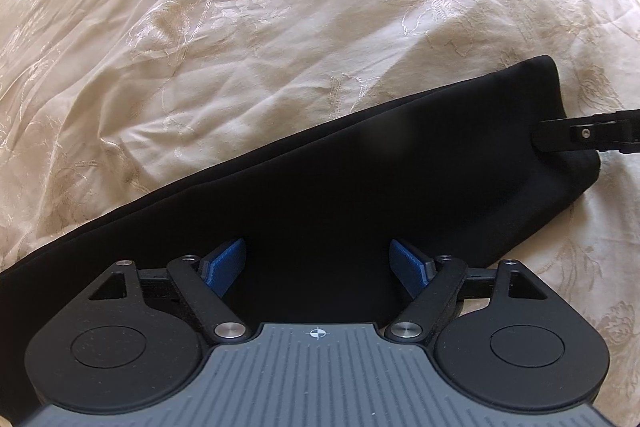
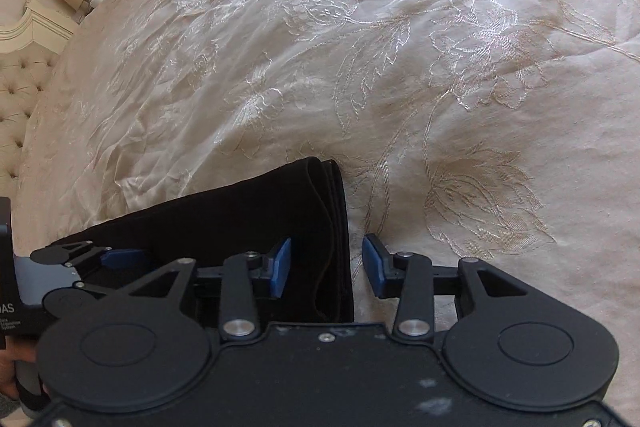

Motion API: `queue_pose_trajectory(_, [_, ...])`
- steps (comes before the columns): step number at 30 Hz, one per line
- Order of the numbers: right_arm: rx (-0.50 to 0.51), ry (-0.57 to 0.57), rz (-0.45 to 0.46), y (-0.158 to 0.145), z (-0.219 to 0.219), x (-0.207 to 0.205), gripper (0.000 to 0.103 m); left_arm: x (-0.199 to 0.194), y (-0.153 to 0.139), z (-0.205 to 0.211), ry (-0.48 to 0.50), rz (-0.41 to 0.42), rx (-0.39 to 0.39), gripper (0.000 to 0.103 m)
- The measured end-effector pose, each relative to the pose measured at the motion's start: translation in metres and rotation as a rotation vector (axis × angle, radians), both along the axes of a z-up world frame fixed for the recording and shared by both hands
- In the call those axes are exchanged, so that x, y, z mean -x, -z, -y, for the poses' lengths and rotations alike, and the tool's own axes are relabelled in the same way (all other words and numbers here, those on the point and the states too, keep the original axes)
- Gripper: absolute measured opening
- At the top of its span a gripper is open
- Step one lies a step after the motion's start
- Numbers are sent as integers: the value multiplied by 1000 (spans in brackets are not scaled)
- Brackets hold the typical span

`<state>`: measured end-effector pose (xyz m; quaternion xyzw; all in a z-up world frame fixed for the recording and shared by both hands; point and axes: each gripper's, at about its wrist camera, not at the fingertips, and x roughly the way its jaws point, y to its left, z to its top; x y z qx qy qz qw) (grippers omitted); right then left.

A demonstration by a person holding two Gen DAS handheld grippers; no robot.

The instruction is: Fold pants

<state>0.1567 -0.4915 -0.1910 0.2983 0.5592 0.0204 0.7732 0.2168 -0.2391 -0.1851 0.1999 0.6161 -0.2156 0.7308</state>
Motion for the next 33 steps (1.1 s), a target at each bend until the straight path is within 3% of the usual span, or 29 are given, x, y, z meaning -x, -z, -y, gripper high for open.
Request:
queue_pose_trajectory(3, [-61,-7,9,6,5,-1,49,0,0,2,-1,0,2,79])
queue_pose_trajectory(7, [-134,-4,45,13,10,4,46,0,0,2,-1,1,6,79])
queue_pose_trajectory(8, [-149,3,51,13,11,5,36,-1,-1,1,-1,0,8,79])
queue_pose_trajectory(9, [-161,15,54,11,11,7,14,-2,-3,0,1,-2,14,79])
queue_pose_trajectory(10, [-182,34,59,9,14,10,9,-2,-6,-1,3,0,21,77])
queue_pose_trajectory(16, [-159,96,109,-28,6,21,9,-13,-30,-28,-65,148,34,77])
queue_pose_trajectory(21, [-132,110,123,-51,-6,23,9,-45,-10,-48,-179,128,-4,77])
queue_pose_trajectory(24, [-130,116,118,-58,-14,21,9,-59,0,-46,-171,87,-3,77])
queue_pose_trajectory(28, [-100,124,117,-66,-27,14,9,-60,-20,-45,-130,145,-24,71])
queue_pose_trajectory(33, [-79,135,115,-82,-33,13,9,-24,-46,-64,-116,201,0,71])
